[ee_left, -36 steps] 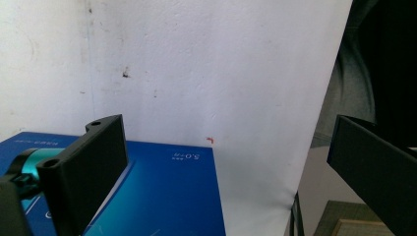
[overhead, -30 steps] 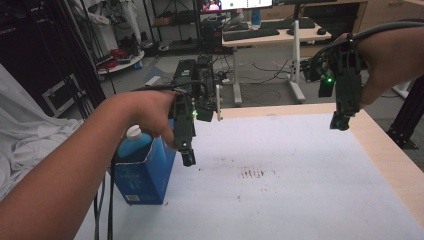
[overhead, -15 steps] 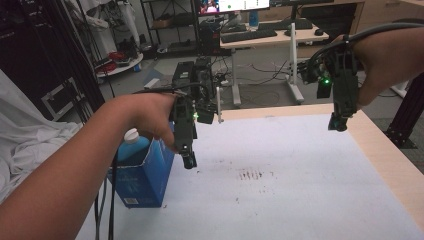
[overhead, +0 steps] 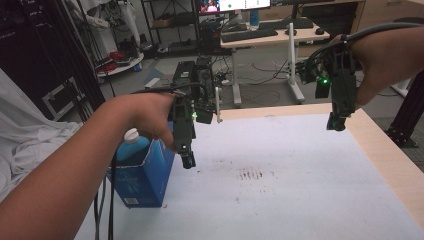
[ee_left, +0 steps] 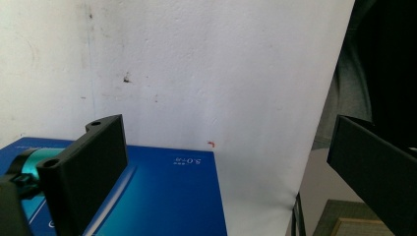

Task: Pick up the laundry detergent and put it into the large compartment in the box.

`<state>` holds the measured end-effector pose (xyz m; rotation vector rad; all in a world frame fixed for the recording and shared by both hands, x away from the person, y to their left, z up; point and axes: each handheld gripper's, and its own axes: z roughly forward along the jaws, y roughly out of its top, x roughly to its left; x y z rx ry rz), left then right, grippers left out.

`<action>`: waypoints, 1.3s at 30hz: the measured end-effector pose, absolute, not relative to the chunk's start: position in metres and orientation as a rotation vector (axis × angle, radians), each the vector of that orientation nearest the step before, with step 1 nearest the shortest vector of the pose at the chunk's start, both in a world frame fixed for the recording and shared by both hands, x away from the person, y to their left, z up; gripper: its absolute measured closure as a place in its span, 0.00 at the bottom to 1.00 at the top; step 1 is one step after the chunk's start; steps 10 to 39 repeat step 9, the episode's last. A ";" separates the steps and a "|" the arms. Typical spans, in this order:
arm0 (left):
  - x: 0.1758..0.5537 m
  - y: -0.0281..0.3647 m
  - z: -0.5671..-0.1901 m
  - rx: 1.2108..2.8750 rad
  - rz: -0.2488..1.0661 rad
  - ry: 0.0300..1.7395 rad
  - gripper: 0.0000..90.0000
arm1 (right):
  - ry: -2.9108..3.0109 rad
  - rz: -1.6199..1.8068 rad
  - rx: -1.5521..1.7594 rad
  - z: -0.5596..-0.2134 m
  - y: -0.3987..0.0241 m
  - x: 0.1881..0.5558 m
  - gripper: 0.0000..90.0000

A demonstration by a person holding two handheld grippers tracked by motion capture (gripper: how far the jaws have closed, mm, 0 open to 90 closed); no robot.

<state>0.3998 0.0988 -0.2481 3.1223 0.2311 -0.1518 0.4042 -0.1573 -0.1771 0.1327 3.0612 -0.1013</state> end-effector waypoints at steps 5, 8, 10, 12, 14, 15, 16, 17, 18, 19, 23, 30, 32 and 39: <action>0.399 0.098 -0.249 3.120 -0.149 0.238 0.02 | 3.061 -0.105 0.129 -0.177 -0.158 0.404 0.03; 0.399 0.098 -0.249 3.126 -0.144 0.230 0.02 | 3.059 -0.104 0.136 -0.177 -0.158 0.403 0.03; 0.399 0.098 -0.249 3.125 -0.146 0.229 0.02 | 3.060 -0.106 0.129 -0.176 -0.158 0.402 0.03; 0.399 0.098 -0.249 3.125 -0.146 0.229 0.02 | 3.060 -0.106 0.129 -0.176 -0.158 0.402 0.03; 0.399 0.098 -0.249 3.125 -0.146 0.229 0.02 | 3.060 -0.106 0.129 -0.176 -0.158 0.402 0.03; 0.399 0.098 -0.249 3.125 -0.146 0.229 0.02 | 3.060 -0.106 0.129 -0.176 -0.158 0.402 0.03; 0.399 0.098 -0.249 3.125 -0.146 0.229 0.02 | 3.060 -0.106 0.129 -0.176 -0.158 0.402 0.03; 0.399 0.098 -0.249 3.125 -0.146 0.229 0.02 | 3.060 -0.106 0.129 -0.176 -0.158 0.402 0.03; 0.399 0.098 -0.249 3.125 -0.146 0.229 0.02 | 3.060 -0.106 0.129 -0.176 -0.158 0.402 0.03; 0.399 0.098 -0.249 3.125 -0.146 0.229 0.02 | 3.060 -0.106 0.129 -0.176 -0.158 0.402 0.03; 0.399 0.098 -0.249 3.125 -0.146 0.229 0.02 | 3.060 -0.106 0.129 -0.176 -0.158 0.402 0.03; 0.399 0.098 -0.249 3.125 -0.146 0.229 0.02 | 3.060 -0.106 0.129 -0.176 -0.158 0.402 0.03; 0.399 0.098 -0.249 3.125 -0.146 0.229 0.02 | 3.060 -0.106 0.129 -0.176 -0.158 0.402 0.03; 0.399 0.098 -0.249 3.125 -0.146 0.229 0.02 | 3.060 -0.106 0.129 -0.176 -0.158 0.402 0.03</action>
